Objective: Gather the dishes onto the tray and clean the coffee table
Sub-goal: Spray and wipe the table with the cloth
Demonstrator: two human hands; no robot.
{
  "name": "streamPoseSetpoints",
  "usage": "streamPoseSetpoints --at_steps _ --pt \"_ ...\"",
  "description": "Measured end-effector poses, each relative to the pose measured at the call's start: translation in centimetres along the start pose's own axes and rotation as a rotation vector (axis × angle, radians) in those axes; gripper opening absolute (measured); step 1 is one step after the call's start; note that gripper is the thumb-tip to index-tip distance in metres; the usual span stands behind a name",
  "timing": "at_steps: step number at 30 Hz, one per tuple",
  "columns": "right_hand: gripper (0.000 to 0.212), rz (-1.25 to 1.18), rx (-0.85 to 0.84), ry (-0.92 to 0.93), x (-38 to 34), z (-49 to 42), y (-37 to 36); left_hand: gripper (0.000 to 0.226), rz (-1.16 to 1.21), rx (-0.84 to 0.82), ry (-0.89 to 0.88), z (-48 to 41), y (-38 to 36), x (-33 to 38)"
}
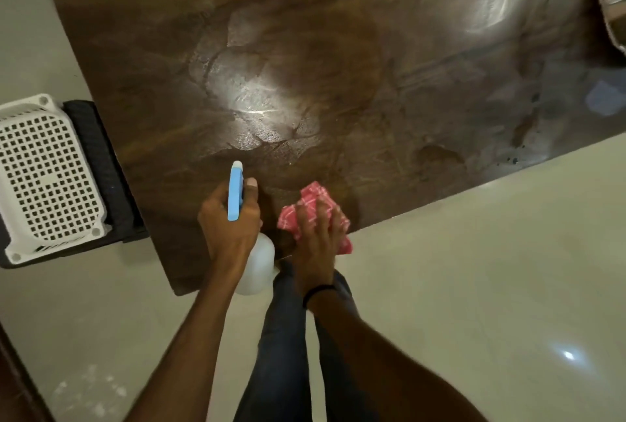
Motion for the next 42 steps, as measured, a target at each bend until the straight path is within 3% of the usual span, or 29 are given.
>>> streamPoseSetpoints --at_steps 2,5,9,12,14,17,22,27,31,36,39,42 --pt "0.066 -0.074 -0.162 0.105 -2.3 -0.6 -0.8 0.024 -0.024 -0.009 -0.040 0.7 -0.5 0.4" --pt "0.071 0.042 -0.208 0.257 -0.6 -4.4 -0.4 0.024 -0.029 -0.020 -0.059 1.4 -1.4 0.7" --pt "0.083 0.049 -0.189 -0.129 4.1 -2.2 1.0 0.023 -0.024 -0.059 -0.036 2.7 -2.6 1.2" --pt "0.072 -0.111 -0.323 -0.089 2.2 0.9 -0.2 0.024 -0.059 -0.079 -0.051 3.3 -3.4 1.6" --pt "0.066 -0.268 -0.305 -0.093 2.2 -0.3 -0.1 0.026 -0.066 -0.092 -0.068 3.7 -4.1 2.1" --pt "0.068 -0.195 -0.309 -0.021 2.9 -2.9 -0.4 0.028 -0.026 -0.118 -0.067 4.1 -4.9 2.6" --pt "0.075 -0.208 -0.331 -0.160 4.2 -2.8 -2.2 0.020 -0.041 -0.129 -0.076 4.4 -6.3 3.2" --pt "0.075 -0.226 -0.346 -0.160 4.3 -2.8 -2.0 0.022 -0.068 -0.126 -0.060 4.2 -6.4 2.8" --pt "0.072 -0.134 -0.357 -0.006 3.3 -3.0 -0.2 0.024 -0.032 -0.108 -0.053 4.2 -5.7 2.8" --pt "0.083 -0.055 -0.410 0.220 2.1 -4.1 3.1 0.022 -0.019 -0.078 0.002 3.0 -4.6 2.2" --pt "0.084 0.070 -0.337 0.224 3.5 -6.3 3.0 0.022 0.027 -0.056 0.062 2.1 -3.5 1.9" --pt "0.080 0.102 -0.116 0.035 4.3 -11.7 4.0 0.022 0.056 -0.030 0.060 1.4 -2.5 1.8"
Point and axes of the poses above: each hand's wrist, its own z-axis away from the middle knuckle, its own y-axis out of the back of the hand, x = y × z, the point moved 5 cm from there along -z, towards the middle knuckle, and after that the axes turned 9 degrees about y, right-handed, at the moved point
